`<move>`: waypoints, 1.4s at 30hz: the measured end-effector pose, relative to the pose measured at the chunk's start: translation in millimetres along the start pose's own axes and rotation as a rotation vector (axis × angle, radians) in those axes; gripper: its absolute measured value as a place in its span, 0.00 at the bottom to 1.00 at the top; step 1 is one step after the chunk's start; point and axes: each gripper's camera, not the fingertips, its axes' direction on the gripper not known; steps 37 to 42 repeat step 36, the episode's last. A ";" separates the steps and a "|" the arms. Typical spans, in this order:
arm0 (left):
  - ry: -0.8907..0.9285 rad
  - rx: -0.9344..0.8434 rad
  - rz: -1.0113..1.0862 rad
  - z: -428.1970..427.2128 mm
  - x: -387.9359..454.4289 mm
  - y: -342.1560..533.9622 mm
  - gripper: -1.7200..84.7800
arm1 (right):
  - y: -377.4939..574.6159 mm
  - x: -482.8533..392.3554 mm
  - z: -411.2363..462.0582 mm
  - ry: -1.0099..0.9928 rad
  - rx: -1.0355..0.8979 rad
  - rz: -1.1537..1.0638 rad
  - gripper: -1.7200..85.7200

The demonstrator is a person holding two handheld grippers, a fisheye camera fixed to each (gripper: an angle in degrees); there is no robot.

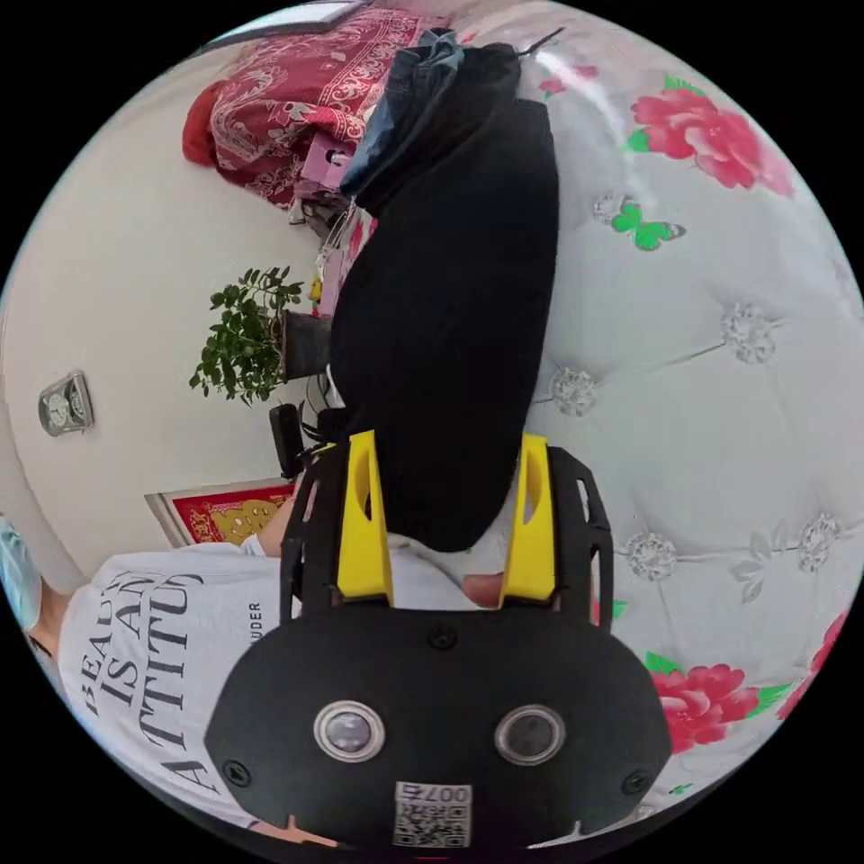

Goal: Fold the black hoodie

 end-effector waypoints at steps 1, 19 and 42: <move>-0.023 -0.017 0.010 3.3 0.7 -3.4 0.14 | -5.1 10.5 25.2 -0.068 -0.083 0.023 0.20; -0.037 -0.351 0.367 282.8 145.4 -211.9 0.09 | -72.8 87.0 -166.6 0.057 0.519 0.189 0.18; -0.560 -0.286 0.496 336.0 154.0 -144.2 0.01 | -170.0 20.1 -68.4 0.708 0.298 0.024 0.17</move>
